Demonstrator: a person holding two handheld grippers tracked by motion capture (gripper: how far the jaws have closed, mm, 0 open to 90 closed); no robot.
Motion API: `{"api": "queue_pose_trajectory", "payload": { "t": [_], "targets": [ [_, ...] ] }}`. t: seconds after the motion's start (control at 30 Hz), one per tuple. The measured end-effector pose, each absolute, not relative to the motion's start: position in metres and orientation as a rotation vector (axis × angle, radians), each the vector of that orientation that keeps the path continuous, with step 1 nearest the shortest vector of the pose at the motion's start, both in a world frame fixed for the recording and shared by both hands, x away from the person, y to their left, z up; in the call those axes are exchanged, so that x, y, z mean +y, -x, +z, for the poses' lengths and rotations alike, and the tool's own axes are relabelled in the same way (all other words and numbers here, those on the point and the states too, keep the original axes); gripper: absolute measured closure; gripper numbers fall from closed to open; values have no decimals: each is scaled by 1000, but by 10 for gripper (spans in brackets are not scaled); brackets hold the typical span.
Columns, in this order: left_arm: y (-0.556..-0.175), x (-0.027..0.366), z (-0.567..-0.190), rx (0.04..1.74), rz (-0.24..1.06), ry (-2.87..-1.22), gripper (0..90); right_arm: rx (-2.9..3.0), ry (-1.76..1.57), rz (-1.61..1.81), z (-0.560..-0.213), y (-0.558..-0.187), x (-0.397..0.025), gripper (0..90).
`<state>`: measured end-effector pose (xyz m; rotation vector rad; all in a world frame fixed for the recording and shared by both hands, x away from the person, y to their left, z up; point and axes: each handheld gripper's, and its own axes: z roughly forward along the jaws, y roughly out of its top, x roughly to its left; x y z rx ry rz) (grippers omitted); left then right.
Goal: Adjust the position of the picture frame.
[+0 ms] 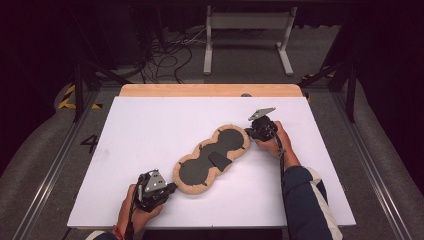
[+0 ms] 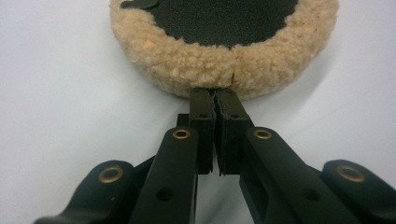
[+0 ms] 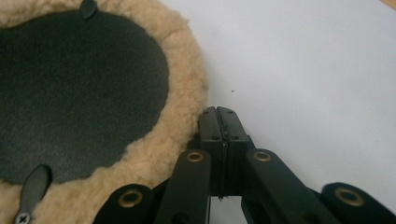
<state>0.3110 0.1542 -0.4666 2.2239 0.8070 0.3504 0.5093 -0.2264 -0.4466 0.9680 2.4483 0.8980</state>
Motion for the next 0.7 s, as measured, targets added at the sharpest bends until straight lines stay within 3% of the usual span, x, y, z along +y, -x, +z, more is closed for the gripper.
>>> {"api": "queue_pose_trajectory", "payload": {
  "t": [0.7],
  "targets": [
    [-323,160,-466,908,423,-2206,824,2422,-1074,966,-449,-503,-237,900]
  ]
}}
